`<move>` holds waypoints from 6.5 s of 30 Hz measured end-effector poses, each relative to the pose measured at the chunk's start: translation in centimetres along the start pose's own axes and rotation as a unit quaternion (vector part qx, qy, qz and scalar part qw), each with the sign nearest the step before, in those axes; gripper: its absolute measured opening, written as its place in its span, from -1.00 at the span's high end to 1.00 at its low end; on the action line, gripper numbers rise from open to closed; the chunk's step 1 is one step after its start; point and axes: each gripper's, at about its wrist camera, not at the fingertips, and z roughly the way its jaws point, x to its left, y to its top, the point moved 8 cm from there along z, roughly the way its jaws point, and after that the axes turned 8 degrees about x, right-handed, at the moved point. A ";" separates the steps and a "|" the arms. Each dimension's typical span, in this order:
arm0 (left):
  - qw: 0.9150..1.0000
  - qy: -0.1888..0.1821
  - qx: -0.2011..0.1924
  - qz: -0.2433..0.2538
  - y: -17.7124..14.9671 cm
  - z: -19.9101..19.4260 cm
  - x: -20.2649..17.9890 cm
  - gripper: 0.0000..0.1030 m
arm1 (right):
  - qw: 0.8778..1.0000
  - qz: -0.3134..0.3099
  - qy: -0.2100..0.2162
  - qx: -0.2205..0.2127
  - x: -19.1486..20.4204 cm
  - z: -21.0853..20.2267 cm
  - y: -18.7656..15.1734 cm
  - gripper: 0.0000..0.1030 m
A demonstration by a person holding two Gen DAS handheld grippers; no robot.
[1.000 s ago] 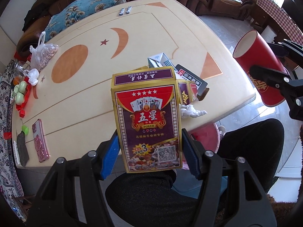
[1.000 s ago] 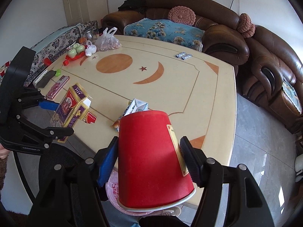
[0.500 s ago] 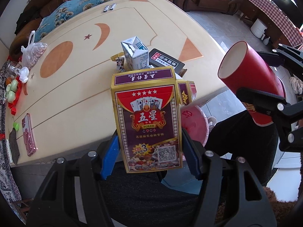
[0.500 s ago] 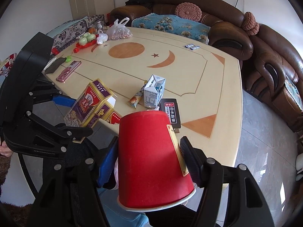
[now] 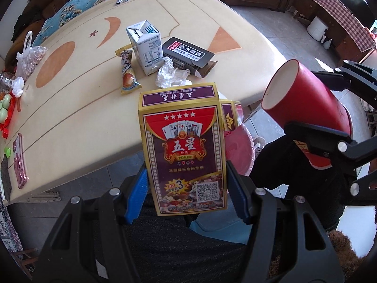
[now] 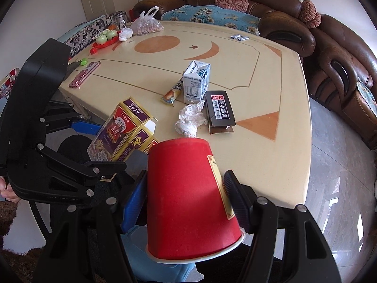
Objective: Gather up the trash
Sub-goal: 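Lift the card box and red cup off the table toward the bin, then lower the purple card box with the left tool while the right tool lowers the red cup over the bin, then open both tools to drop the card box and cup into the bin, then raise both tools back over the table toward the remaining items, then grasp the yellow snack wrapper with the left tool while the right tool grasps the black box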
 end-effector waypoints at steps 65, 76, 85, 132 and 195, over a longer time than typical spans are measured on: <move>0.960 -0.094 0.212 -0.155 -3.4 28.4 -1.4 -0.19 | 0.970 0.174 0.019 0.171 -5.8 27.7 -10.4 -0.27; 0.959 -0.092 0.221 -0.150 -3.2 28.8 -1.6 -0.37 | 0.967 0.174 0.015 0.184 -5.9 28.6 -10.6 -0.31; 0.961 -0.086 0.220 -0.147 -3.3 28.8 -1.4 -0.49 | 0.966 0.180 0.007 0.184 -6.2 28.7 -10.7 -0.49; 0.991 0.036 0.001 -0.130 1.4 -2.9 6.7 -0.61 | 0.987 0.131 0.041 -0.078 -7.4 -3.8 0.9 -0.75; 0.988 0.024 0.111 -0.101 14.7 8.5 12.1 -0.63 | 0.996 0.014 0.039 0.072 -8.5 12.9 13.6 -0.76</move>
